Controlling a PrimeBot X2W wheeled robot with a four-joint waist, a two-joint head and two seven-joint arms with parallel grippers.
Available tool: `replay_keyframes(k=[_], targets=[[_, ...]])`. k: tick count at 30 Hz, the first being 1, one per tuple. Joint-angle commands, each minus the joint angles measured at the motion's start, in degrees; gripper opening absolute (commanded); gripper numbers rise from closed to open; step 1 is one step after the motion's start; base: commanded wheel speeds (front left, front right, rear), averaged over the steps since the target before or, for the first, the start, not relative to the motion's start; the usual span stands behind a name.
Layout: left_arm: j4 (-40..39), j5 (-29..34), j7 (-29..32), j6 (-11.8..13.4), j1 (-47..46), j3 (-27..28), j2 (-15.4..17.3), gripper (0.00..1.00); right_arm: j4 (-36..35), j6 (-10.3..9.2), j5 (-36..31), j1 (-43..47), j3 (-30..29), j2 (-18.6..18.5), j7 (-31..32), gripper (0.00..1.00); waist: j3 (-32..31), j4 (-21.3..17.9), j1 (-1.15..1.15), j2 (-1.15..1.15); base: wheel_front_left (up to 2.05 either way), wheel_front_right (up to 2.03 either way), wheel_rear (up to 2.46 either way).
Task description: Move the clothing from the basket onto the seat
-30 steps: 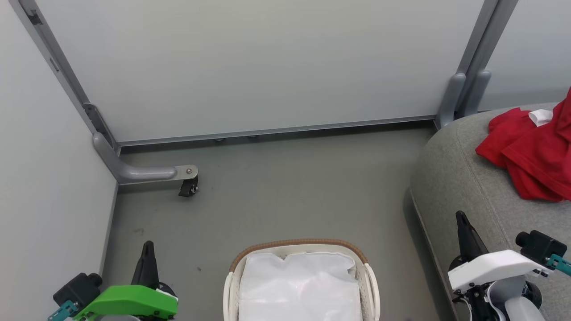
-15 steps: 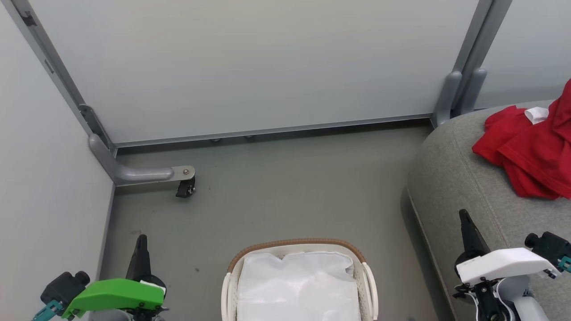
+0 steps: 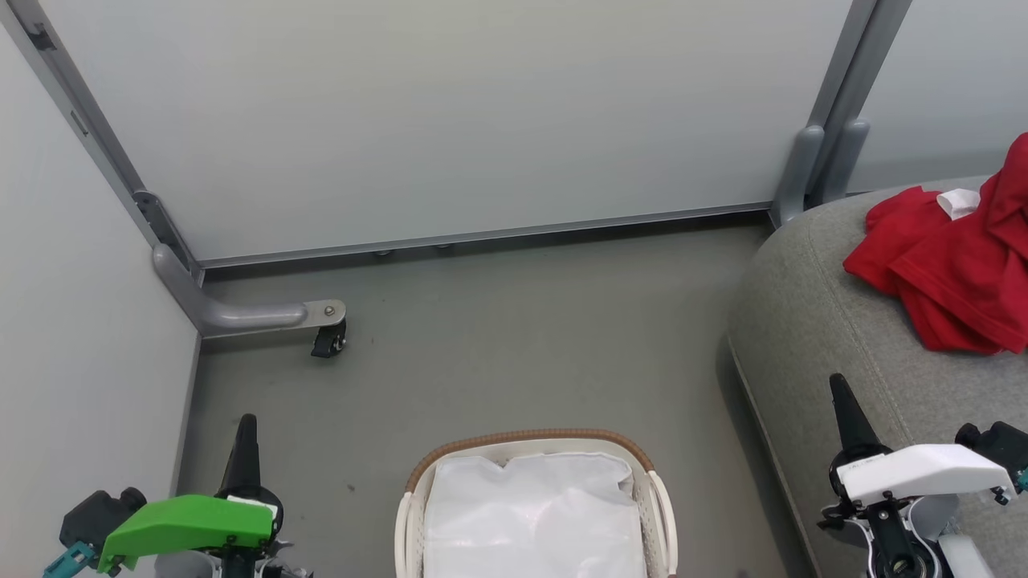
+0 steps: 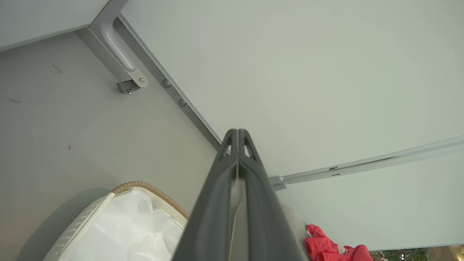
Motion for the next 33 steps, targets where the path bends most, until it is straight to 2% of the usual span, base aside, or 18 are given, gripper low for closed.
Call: replay_keyframes(k=[1, 33], targets=[[-0.8, -1.5, 0.3, -0.4, -1.6, 0.5, 0.1, 0.00, -0.9, -0.02, 1.6, -0.2, -0.2, -0.4, 0.4, 0.00, 0.0, -0.1, 0.00, 0.00, 0.00, 0.00, 0.00], [-2.0, -15.8, 4.8, -1.4, -2.6, 3.6, 0.2, 0.00, -2.4, -0.03, 19.0, 0.0, -1.2, -0.6, 4.8, 0.00, 0.2, -1.4, 0.00, 0.00, 0.00, 0.00, 0.00]])
